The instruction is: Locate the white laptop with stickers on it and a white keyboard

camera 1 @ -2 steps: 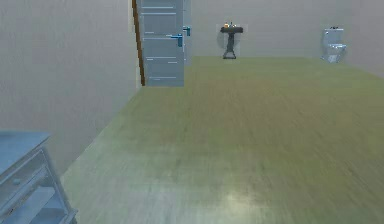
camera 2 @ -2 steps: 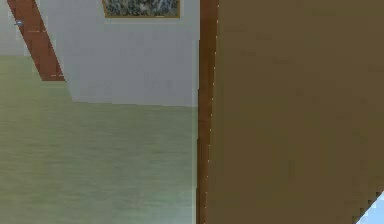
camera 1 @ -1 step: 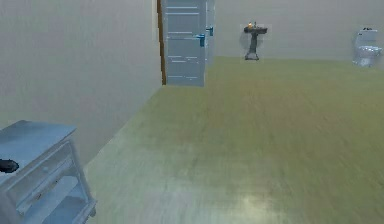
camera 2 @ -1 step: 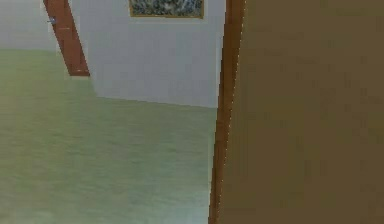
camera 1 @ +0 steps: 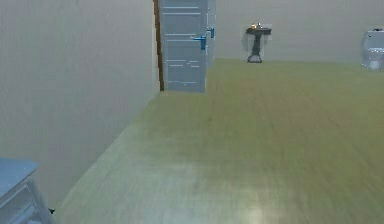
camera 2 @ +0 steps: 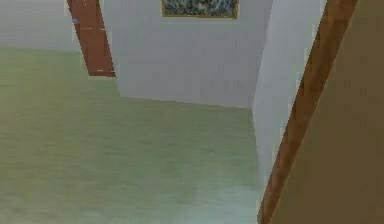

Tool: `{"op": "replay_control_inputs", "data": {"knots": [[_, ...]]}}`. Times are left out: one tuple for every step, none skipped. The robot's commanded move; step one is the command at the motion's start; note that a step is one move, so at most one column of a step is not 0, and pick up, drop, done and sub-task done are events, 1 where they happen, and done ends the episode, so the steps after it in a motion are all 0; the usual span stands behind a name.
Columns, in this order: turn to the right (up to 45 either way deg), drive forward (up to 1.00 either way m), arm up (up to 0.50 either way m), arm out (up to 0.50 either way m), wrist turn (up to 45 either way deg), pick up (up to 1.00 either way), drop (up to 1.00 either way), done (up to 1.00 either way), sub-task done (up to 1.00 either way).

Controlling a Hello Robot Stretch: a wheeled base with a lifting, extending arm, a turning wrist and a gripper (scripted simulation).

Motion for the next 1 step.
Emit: {"op": "replay_control_inputs", "data": {"knots": [[45.0,0.0,0.0,0.0,0.0,0.0,0.0,0.0,0.0]]}}
